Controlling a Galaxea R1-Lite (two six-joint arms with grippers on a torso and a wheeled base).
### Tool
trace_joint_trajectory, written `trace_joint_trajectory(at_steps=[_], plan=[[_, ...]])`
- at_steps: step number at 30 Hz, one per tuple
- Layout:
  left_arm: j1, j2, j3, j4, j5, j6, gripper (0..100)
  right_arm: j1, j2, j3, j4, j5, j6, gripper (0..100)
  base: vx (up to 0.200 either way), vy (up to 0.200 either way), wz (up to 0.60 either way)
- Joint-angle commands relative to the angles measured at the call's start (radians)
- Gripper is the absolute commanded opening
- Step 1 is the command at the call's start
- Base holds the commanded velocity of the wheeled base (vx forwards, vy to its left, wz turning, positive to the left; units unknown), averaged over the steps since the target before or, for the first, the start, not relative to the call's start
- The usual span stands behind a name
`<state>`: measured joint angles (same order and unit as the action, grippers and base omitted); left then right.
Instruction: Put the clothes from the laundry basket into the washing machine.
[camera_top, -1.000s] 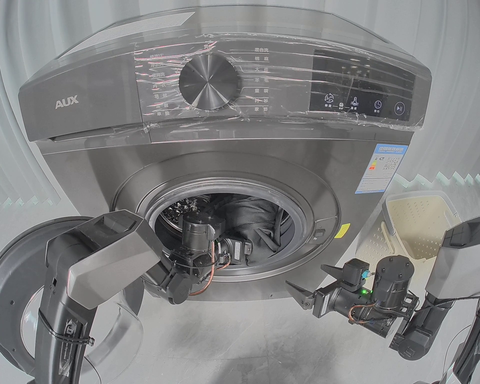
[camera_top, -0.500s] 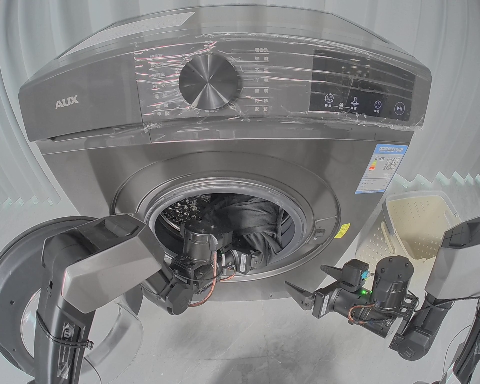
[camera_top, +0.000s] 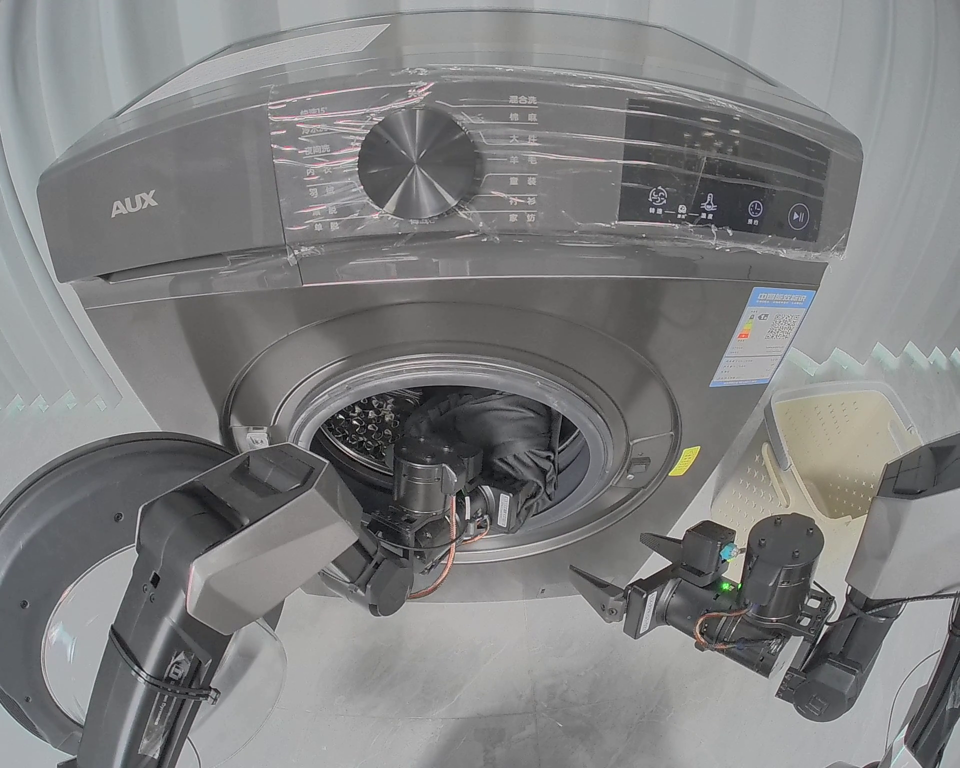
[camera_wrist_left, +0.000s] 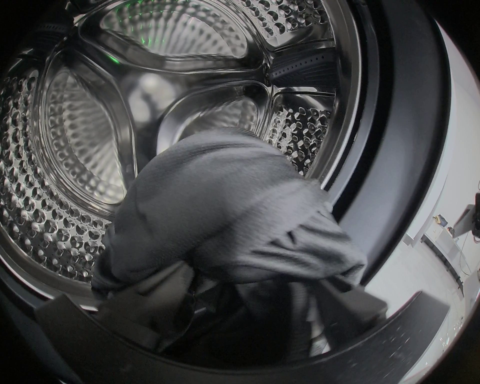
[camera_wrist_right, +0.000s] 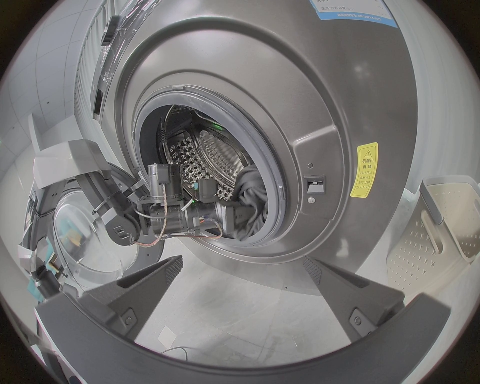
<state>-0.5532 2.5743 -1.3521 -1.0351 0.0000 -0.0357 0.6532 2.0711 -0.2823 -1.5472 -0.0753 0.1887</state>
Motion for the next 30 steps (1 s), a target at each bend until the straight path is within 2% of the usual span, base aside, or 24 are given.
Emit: trace_joint_trajectory(at_steps=[1,10,19,20,24,28,29,30], plan=[[0.018,0.047,-0.081,-0.013,0.055,-0.003,0,0.0,0.004,0.0,-0.001,0.0,0.0,100,0.0,0.0,0.0],[0.108,0.061,-0.252,-0.049,0.147,-0.01,0,0.002,0.006,0.0,-0.001,0.0,0.001,100,0.0,0.0,0.0],[0.113,0.057,-0.246,-0.051,0.15,-0.009,0,0.002,0.009,0.0,-0.002,0.0,0.001,100,0.0,0.0,0.0],[0.111,0.057,-0.243,-0.051,0.15,-0.009,100,0.002,0.011,0.0,-0.002,0.0,0.001,100,0.0,0.0,0.0],[0.104,0.05,-0.222,-0.051,0.149,-0.01,100,0.0,0.012,0.0,-0.002,0.0,0.001,100,0.0,0.0,0.0],[0.084,-0.036,-0.058,-0.034,0.124,-0.009,100,0.0,0.011,0.0,-0.002,0.0,0.001,100,0.0,0.0,0.0],[0.076,-0.059,0.001,-0.028,0.103,-0.007,100,0.0,0.011,0.0,-0.002,0.0,0.001,100,0.0,0.0,0.0],[0.075,-0.062,0.008,-0.028,0.1,-0.007,100,0.0,0.011,0.0,-0.002,0.0,0.001,100,0.0,0.0,0.0]])
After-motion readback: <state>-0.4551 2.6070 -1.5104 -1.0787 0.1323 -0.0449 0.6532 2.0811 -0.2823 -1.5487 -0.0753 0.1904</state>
